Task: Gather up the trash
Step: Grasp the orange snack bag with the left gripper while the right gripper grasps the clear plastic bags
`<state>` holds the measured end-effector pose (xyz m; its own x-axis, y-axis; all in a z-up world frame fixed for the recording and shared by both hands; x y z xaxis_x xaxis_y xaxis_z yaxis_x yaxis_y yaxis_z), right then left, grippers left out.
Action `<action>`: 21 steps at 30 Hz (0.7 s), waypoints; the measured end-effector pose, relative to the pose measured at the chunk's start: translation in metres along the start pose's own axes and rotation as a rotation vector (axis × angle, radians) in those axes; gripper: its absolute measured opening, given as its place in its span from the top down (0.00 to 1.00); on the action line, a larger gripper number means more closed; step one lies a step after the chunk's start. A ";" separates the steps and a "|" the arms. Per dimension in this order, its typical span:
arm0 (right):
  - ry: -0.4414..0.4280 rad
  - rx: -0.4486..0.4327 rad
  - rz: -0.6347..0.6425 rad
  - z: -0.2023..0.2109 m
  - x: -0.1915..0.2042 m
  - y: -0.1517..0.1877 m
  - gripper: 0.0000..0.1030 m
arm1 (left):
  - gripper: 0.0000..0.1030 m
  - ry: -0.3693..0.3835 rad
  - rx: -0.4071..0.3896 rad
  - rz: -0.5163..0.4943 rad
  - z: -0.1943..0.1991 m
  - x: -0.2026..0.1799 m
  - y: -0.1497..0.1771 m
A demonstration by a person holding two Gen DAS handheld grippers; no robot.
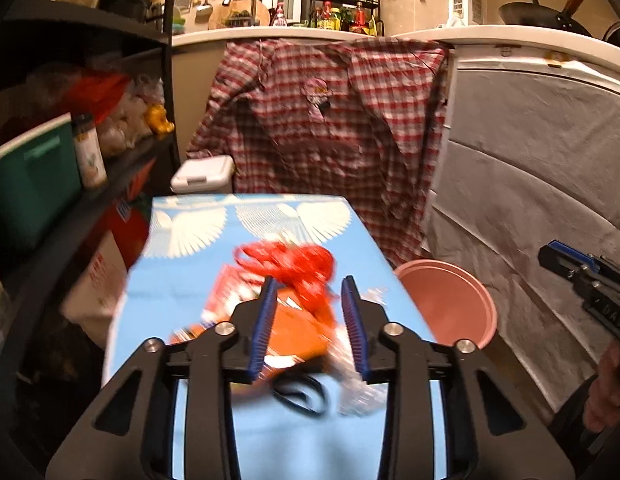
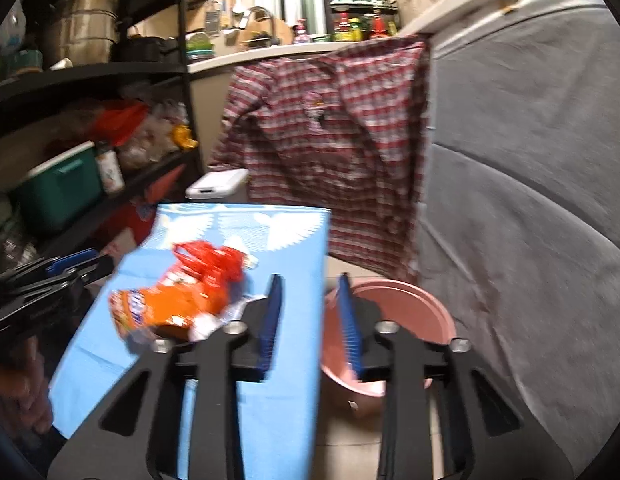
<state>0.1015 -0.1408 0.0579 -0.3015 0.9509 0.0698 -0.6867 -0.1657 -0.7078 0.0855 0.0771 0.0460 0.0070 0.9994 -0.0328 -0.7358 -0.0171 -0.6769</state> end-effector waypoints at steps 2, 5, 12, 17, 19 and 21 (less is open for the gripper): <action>-0.044 0.010 0.034 -0.006 0.013 -0.010 0.90 | 0.74 -0.013 -0.006 -0.037 -0.004 0.018 -0.015; -0.093 0.019 0.103 -0.019 0.035 -0.021 0.90 | 0.80 -0.013 0.017 -0.060 -0.017 0.043 -0.029; -0.190 0.093 0.166 -0.072 0.064 -0.003 0.88 | 0.82 0.044 0.083 0.016 -0.052 0.102 -0.012; -0.201 0.185 0.168 -0.113 0.072 0.026 0.76 | 0.82 0.093 0.223 0.061 -0.082 0.121 0.003; -0.213 0.213 0.180 -0.124 0.076 0.031 0.64 | 0.81 0.107 0.260 0.050 -0.093 0.123 0.008; -0.216 0.243 0.204 -0.136 0.082 0.036 0.58 | 0.78 0.118 0.291 0.055 -0.100 0.125 0.013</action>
Point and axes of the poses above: each gripper's, at about its wrist camera, not at the fingertips, and z roughly against the way its jaws point, x to its left, y to its underside, the point moved 6 cm from there along -z, roughly the way its jaws point, and after that the axes turned 15 degrees about x, right-handed, at the moved point
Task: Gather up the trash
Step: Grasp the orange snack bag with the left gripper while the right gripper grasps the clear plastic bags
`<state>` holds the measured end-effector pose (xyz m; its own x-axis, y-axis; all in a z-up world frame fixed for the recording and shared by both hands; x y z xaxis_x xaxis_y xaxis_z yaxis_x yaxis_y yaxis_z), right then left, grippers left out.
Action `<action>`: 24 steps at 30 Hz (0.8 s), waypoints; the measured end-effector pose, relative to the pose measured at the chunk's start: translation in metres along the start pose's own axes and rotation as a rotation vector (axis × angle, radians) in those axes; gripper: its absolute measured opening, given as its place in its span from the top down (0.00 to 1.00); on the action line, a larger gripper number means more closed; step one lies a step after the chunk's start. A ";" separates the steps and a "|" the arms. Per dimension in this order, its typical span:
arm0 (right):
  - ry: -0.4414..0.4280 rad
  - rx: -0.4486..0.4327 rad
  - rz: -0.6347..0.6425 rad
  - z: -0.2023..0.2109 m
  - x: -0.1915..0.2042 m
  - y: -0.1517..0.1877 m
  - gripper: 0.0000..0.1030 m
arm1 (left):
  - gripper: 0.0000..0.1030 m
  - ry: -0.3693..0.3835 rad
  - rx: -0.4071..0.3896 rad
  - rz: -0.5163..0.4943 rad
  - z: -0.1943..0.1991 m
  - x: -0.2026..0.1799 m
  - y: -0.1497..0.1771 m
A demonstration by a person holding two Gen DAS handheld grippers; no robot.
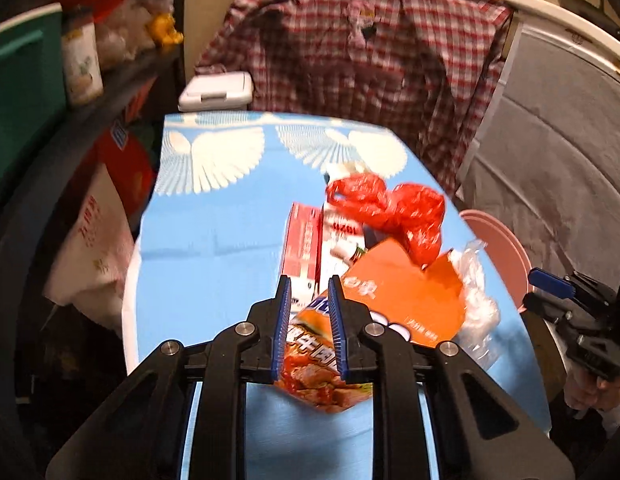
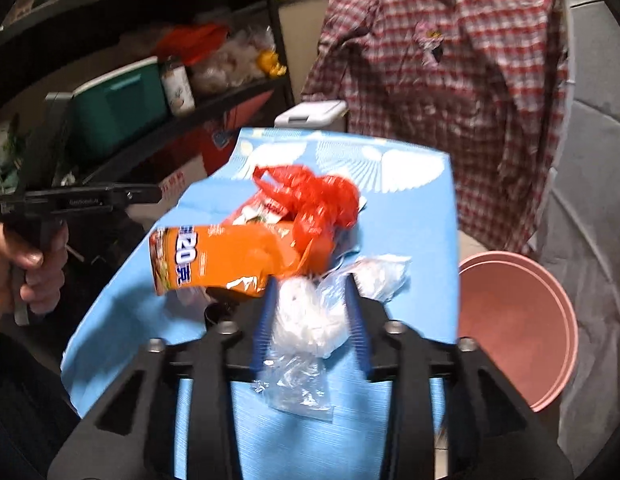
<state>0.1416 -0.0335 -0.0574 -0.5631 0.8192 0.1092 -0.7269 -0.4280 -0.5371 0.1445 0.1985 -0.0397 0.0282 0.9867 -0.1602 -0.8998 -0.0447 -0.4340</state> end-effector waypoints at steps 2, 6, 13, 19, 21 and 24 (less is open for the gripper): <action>-0.011 0.035 0.016 -0.014 0.004 0.002 0.55 | 0.62 0.038 0.045 0.015 -0.010 0.003 0.004; 0.002 0.083 0.064 -0.033 0.013 0.004 0.50 | 0.48 0.038 0.097 0.014 -0.024 0.007 0.010; 0.048 0.128 0.060 -0.046 0.008 0.007 0.50 | 0.60 0.079 0.178 -0.002 -0.038 0.003 0.020; 0.060 0.144 0.081 -0.046 0.009 0.013 0.60 | 0.94 0.091 0.194 -0.038 -0.032 -0.006 0.027; 0.061 0.145 0.086 -0.044 0.010 0.013 0.65 | 0.99 0.092 0.191 -0.049 -0.028 -0.007 0.028; 0.064 0.129 0.092 -0.036 0.013 0.015 0.71 | 1.00 0.104 0.179 -0.050 -0.018 -0.008 0.030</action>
Point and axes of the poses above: each gripper's, at about its wrist camera, not at the fingertips, and z roughly against the way its jaws point, x to its left, y to its underside, the point moved 6 cm from there along -z, roughly the way its jaws point, and after that the axes turned 15 degrees about x, right-handed, at the moved point
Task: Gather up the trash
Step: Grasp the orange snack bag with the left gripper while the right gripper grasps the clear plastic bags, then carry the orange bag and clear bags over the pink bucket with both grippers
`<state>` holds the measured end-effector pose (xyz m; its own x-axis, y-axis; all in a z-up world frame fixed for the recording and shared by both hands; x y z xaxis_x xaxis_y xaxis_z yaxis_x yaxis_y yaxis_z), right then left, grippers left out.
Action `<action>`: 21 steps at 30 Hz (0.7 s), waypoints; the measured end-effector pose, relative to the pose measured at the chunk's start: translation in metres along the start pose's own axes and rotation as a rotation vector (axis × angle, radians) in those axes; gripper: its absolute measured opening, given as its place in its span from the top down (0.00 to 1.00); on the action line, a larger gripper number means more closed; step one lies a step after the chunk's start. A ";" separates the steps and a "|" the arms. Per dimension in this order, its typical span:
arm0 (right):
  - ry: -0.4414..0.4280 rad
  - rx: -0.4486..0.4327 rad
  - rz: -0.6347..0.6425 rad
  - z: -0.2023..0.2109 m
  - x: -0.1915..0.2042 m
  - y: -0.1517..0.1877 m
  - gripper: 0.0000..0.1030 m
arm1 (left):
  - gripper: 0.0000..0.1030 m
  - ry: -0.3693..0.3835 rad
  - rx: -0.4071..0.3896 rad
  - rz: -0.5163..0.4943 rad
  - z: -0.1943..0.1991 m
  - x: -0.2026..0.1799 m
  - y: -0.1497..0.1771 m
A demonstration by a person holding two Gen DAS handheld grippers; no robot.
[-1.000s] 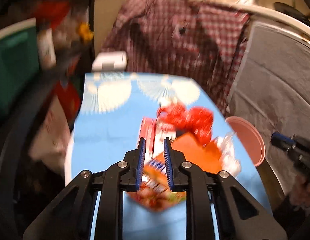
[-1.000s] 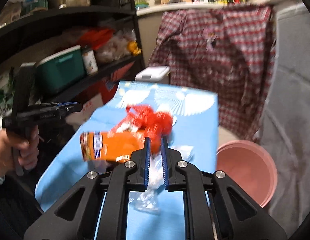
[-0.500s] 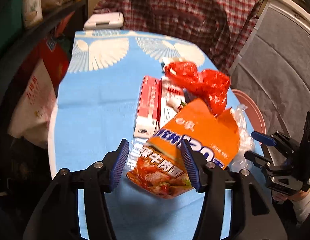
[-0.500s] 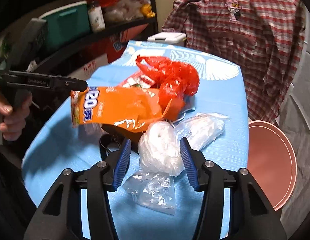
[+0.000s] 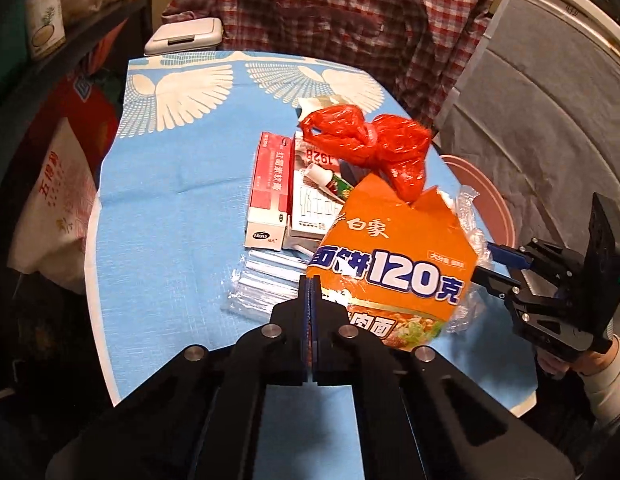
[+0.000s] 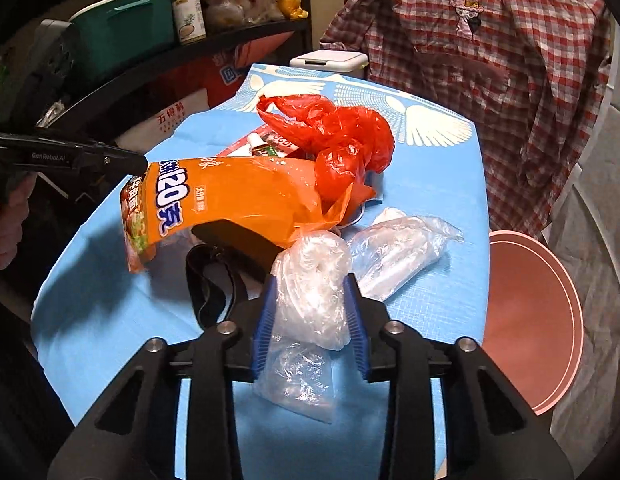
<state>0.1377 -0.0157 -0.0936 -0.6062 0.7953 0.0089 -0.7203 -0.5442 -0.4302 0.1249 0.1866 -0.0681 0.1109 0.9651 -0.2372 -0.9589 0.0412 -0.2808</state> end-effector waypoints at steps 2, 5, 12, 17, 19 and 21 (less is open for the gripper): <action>-0.002 -0.017 -0.003 0.008 -0.001 0.001 0.72 | 1.00 0.004 -0.020 -0.004 0.009 -0.002 0.003; -0.005 -0.043 -0.022 0.022 -0.005 0.001 0.73 | 1.00 0.018 -0.063 0.001 0.028 -0.003 0.008; -0.004 -0.105 -0.072 0.051 -0.017 0.007 0.73 | 1.00 0.051 -0.186 0.023 0.071 -0.008 0.013; 0.002 -0.148 -0.109 0.067 -0.029 0.008 0.73 | 1.00 0.065 -0.276 0.023 0.096 -0.018 0.012; 0.009 -0.172 -0.126 0.074 -0.035 0.009 0.73 | 1.00 0.073 -0.314 0.016 0.105 -0.026 0.011; 0.011 -0.186 -0.140 0.080 -0.041 0.008 0.73 | 1.00 0.079 -0.344 0.008 0.110 -0.034 0.010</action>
Point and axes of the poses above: each gripper's, at about its wrist camera, not at the fingertips, and z roughly against the way its jaws point, x to its left, y to its underside, the point moved 6 cm from there along -z, roughly the way its jaws point, and after that the axes turned 15 degrees about x, right-handed, at the moved point
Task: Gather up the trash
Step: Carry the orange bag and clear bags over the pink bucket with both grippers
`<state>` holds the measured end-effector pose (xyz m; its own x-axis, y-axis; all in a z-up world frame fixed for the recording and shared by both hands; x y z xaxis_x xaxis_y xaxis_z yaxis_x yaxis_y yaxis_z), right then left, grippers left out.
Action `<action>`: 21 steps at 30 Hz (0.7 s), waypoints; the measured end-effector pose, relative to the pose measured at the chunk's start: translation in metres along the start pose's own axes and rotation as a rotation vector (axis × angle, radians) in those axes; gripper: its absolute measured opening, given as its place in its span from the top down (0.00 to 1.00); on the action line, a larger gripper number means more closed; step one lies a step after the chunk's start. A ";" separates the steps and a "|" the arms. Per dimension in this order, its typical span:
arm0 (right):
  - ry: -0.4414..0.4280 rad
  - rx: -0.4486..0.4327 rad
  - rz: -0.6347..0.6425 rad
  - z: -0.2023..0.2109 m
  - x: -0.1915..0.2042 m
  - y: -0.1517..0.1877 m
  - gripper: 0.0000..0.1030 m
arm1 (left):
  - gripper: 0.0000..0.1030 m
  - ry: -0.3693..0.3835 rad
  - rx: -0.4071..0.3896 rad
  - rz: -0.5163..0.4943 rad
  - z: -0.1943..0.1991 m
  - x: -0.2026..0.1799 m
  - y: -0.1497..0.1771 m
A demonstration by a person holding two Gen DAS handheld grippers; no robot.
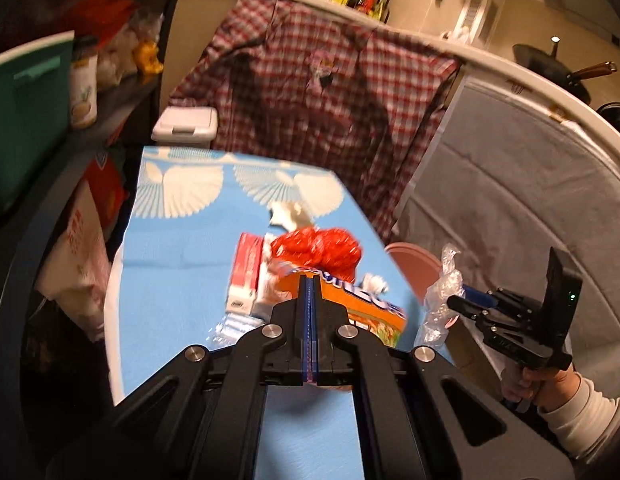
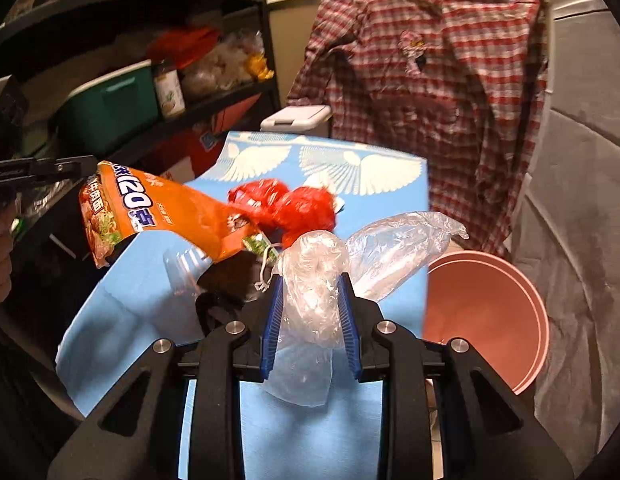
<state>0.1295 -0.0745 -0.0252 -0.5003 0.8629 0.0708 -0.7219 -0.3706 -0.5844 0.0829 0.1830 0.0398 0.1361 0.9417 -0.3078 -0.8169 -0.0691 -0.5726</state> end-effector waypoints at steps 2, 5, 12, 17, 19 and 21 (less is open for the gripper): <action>0.006 -0.011 -0.014 0.004 -0.007 -0.002 0.73 | 1.00 0.000 -0.025 -0.010 0.003 -0.007 -0.003; 0.017 -0.030 -0.034 0.011 -0.016 -0.004 0.73 | 1.00 0.000 -0.060 -0.017 0.005 -0.019 -0.008; 0.040 -0.059 -0.067 0.021 -0.036 -0.010 0.73 | 1.00 -0.012 -0.104 -0.030 0.003 -0.039 -0.018; 0.060 -0.078 -0.081 0.028 -0.049 -0.013 0.73 | 1.00 -0.012 -0.120 -0.040 -0.001 -0.053 -0.025; 0.069 -0.088 -0.089 0.032 -0.056 -0.015 0.73 | 1.00 -0.007 -0.126 -0.047 -0.004 -0.059 -0.028; 0.074 -0.096 -0.101 0.036 -0.064 -0.017 0.73 | 1.00 -0.003 -0.129 -0.051 -0.006 -0.064 -0.030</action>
<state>0.1562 -0.1356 0.0093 -0.3885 0.9184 0.0753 -0.7160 -0.2494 -0.6520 0.1019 0.1228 0.0723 0.1743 0.9459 -0.2738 -0.7298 -0.0626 -0.6808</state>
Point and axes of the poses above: each gripper's, at about its wrist camera, not at the fingertips, and z roughly against the way its jaws point, x to its left, y to its underside, the point moved 6 cm from there along -z, roughly the way its jaws point, and after that the axes turned 15 degrees about x, right-handed, at the moved point
